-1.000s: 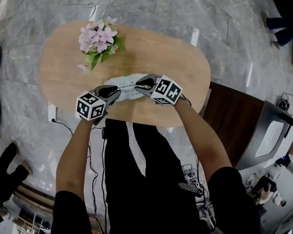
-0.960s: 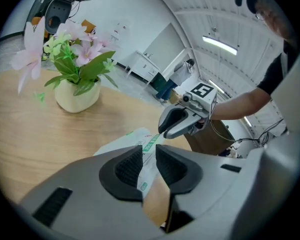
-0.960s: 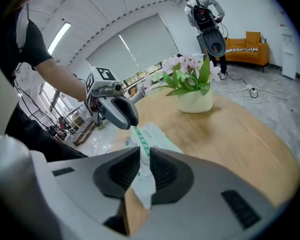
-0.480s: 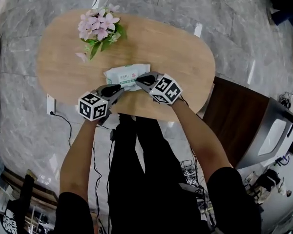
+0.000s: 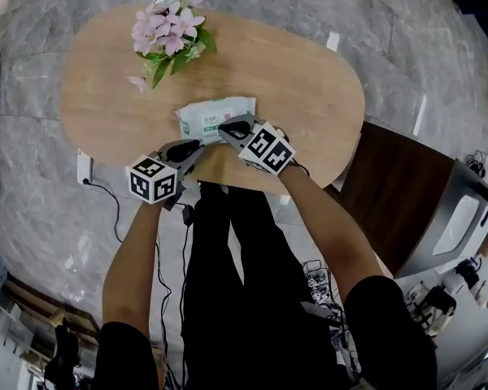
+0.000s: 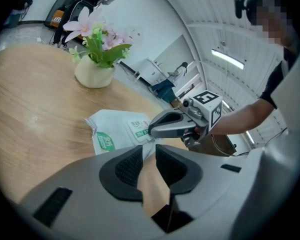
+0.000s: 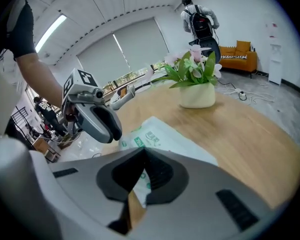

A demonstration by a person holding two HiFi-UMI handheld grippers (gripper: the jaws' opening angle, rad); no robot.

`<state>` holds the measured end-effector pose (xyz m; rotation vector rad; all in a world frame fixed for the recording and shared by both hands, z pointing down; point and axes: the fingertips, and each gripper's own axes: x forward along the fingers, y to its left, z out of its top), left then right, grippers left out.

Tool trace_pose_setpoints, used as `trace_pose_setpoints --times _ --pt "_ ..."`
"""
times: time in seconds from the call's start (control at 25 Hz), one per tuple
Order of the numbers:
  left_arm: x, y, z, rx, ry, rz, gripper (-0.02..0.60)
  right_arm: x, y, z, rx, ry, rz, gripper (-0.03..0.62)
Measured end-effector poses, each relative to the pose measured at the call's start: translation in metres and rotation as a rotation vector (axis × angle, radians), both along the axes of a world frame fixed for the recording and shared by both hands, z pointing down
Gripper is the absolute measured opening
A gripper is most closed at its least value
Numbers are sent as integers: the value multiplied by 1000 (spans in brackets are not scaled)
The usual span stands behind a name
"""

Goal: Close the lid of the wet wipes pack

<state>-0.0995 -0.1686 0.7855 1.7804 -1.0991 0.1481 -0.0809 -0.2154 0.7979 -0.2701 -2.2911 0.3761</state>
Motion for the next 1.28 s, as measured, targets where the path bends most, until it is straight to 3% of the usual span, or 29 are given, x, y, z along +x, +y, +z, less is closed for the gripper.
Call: trace_pose_setpoints --times 0.96,1.28 --pt "-2 9 -7 36 -8 1 89 -2 7 15 121 200 -66 9" --pt "-3 14 -19 61 -20 6 89 2 8 4 122 168 -41 9"
